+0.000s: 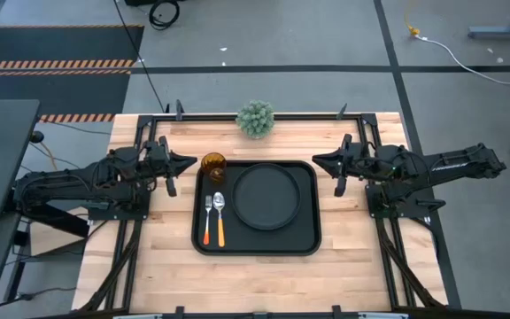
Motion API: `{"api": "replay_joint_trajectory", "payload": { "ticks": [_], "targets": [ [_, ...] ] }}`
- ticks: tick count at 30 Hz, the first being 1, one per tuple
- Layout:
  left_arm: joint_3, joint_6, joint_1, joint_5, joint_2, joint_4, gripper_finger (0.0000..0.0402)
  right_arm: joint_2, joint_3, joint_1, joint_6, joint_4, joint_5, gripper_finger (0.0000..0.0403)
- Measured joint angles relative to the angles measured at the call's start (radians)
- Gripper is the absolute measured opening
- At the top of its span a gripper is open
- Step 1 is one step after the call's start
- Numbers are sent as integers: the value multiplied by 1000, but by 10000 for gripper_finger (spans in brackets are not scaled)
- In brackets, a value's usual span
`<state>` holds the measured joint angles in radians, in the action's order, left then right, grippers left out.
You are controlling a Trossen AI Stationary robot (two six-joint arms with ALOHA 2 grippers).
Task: Pick and place plate/cup/fork/spoon on tray
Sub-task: Return to Home Position
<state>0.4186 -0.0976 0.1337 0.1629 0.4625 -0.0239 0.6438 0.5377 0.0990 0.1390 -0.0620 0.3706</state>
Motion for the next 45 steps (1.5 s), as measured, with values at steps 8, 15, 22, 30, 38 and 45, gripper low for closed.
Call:
{"api": "replay_joint_trajectory", "payload": {
  "ticks": [8,15,22,30,38,45],
  "targets": [
    [-64,-49,-2,1,23,26,12,12,-53,1,102,43,-4,41],
    [-251,-53,-2,1,35,323,5,-25,-152,10,101,3,-77,41],
    [-185,-27,48,0,7,227,10,-197,-123,-16,57,157,-139,40],
    [-88,4,171,-69,-54,96,11,-445,-181,-44,-7,140,-289,40],
    [-301,2,178,-224,-59,384,11,-599,-335,-44,-34,-4,-262,40],
    [-197,99,223,-247,-128,386,11,-632,-29,-44,-78,250,-293,39]
  ]
}}
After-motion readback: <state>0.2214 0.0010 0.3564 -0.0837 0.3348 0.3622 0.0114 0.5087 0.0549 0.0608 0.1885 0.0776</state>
